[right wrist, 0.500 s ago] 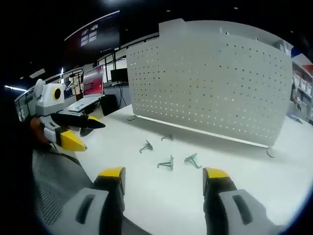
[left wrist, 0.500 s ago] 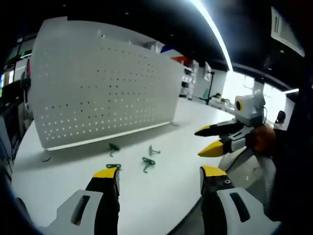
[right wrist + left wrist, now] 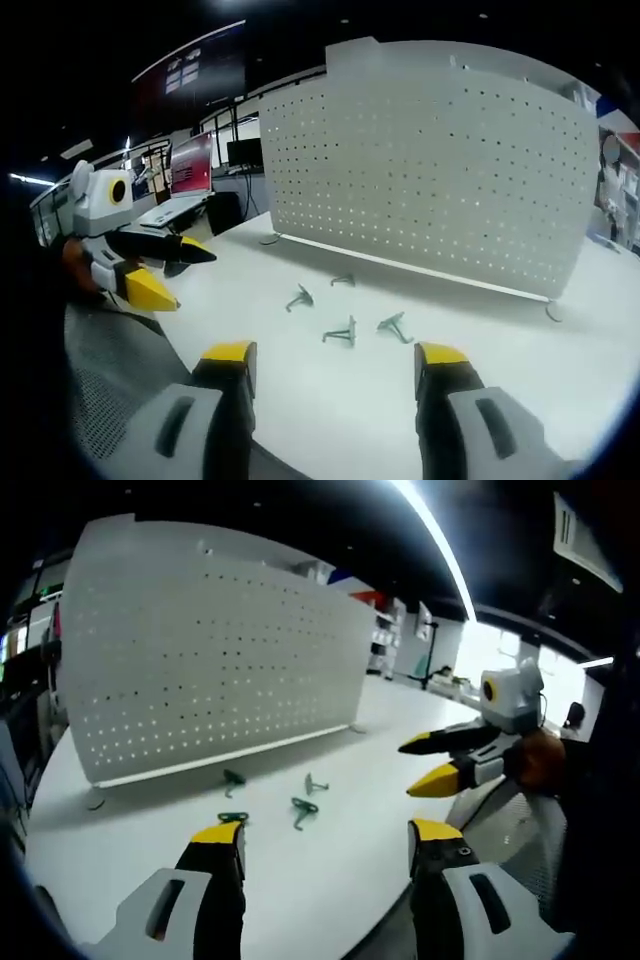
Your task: Insert the hook assembly into the mounting plate slot until the hook locks in place.
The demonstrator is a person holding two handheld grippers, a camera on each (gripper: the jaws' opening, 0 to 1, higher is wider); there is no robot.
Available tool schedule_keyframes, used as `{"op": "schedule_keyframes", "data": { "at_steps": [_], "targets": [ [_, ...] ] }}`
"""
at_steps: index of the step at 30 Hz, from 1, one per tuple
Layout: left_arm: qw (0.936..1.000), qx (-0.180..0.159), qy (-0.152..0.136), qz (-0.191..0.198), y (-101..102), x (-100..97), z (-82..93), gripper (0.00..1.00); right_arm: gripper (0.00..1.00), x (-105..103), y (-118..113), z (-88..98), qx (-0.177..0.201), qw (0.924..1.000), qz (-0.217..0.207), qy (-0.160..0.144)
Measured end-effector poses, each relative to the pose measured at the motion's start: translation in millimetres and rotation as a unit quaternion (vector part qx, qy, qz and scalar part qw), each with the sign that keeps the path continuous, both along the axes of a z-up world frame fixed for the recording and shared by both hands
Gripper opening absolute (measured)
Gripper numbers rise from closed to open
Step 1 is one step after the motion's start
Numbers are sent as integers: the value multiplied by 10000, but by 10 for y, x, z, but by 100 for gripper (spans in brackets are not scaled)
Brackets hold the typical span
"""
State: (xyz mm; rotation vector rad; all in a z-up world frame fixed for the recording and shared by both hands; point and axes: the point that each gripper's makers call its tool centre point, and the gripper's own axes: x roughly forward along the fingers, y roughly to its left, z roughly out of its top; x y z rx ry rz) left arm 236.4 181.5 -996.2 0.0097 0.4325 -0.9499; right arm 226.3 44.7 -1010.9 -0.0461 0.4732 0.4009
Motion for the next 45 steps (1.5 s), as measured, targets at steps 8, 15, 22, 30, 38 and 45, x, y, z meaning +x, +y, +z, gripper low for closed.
{"op": "schedule_keyframes", "data": {
  "at_steps": [8, 15, 22, 30, 38, 45],
  "targets": [
    [10000, 46, -38, 30, 17, 11, -3, 67, 61, -5, 18, -15, -14, 10000, 44, 34],
    [9999, 101, -86, 68, 38, 24, -10, 67, 61, -11, 41, -26, 12, 9999, 93, 63],
    [9997, 147, -138, 98, 49, 29, -6, 66, 61, -19, 50, -33, 25, 9999, 126, 84],
    [9996, 171, -171, 121, 56, 28, 0, 66, 60, -24, 42, -31, 41, 9999, 119, 80],
    [9995, 212, -186, 129, 61, 37, -3, 65, 60, -21, 40, -27, 47, 9999, 116, 80],
    [9992, 292, -240, 84, 57, 47, 5, 64, 60, -16, 40, -26, 47, 9999, 113, 75]
  ]
}}
